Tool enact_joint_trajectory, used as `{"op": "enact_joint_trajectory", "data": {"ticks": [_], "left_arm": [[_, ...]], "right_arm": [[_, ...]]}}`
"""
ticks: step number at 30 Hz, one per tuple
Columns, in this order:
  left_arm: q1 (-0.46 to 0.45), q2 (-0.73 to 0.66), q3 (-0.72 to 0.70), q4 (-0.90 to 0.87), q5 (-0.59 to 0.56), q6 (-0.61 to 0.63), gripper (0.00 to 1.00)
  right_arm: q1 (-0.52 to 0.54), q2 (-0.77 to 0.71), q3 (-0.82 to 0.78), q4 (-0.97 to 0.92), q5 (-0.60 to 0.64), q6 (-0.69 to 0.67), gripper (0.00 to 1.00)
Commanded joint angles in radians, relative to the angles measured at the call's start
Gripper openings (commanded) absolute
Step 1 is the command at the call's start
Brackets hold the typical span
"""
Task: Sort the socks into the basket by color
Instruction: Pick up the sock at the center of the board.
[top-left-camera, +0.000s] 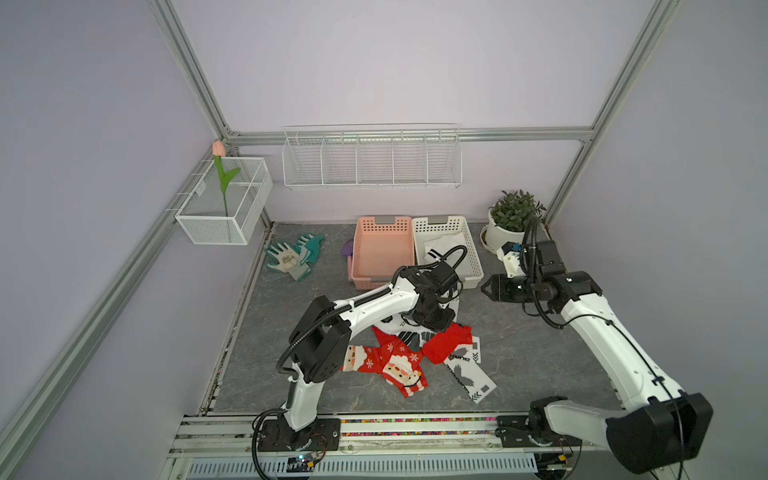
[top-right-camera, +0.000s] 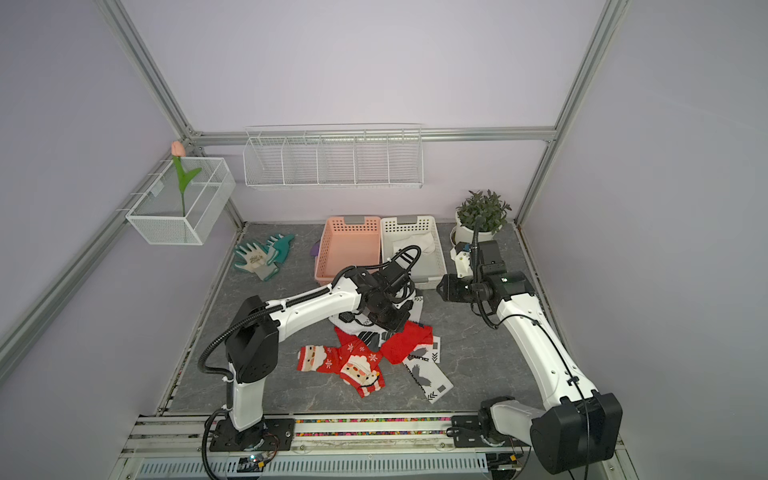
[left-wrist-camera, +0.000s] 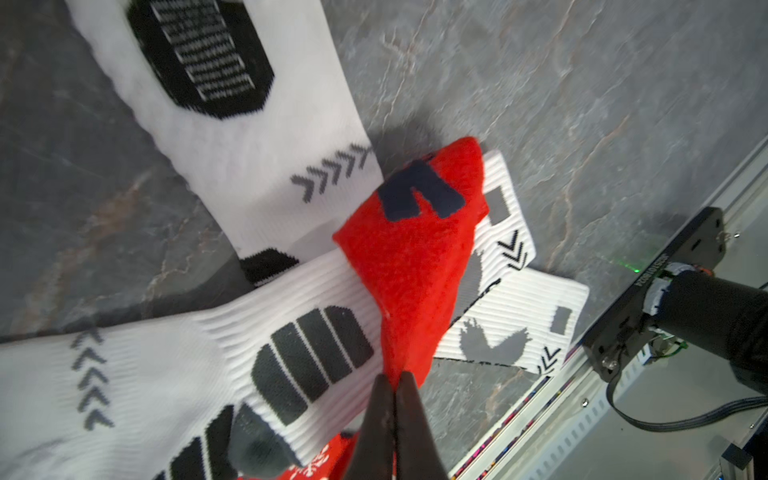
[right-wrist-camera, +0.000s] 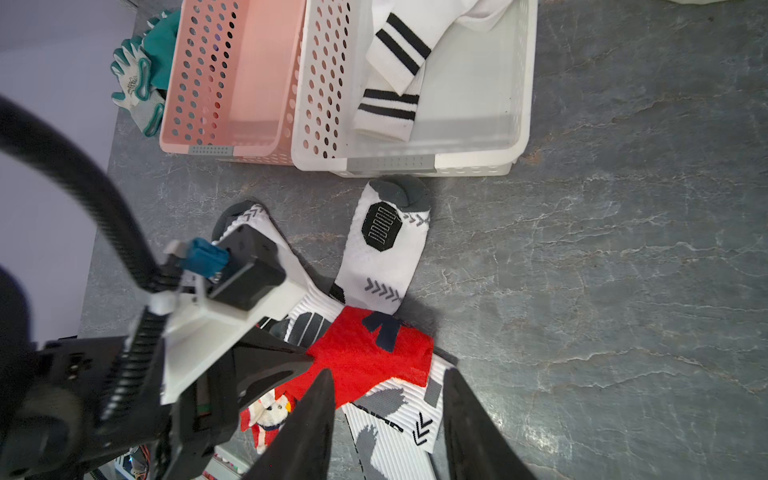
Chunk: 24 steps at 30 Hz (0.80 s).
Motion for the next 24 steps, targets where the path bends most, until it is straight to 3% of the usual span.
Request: {"op": "enact_joint_trajectory", "data": {"ticks": [1, 14, 24], "left_arm": [[-0.006, -0.035, 0.043, -0.033, -0.021, 0.004, 0.0], [-0.005, -0.067, 0.085, -0.048, -0.075, 0.013, 0.0], [-0.006, -0.08, 0.276, -0.162, -0.16, 0.062, 0.0]], "right_arm": [[-0.006, -0.007, -0.014, 0.012, -0.023, 0.003, 0.45], [-0.034, -0.012, -0.019, 0.008, -0.022, -0.001, 0.45], [-0.034, -0.013, -0.019, 0.008, -0.033, 0.0, 0.45]]}}
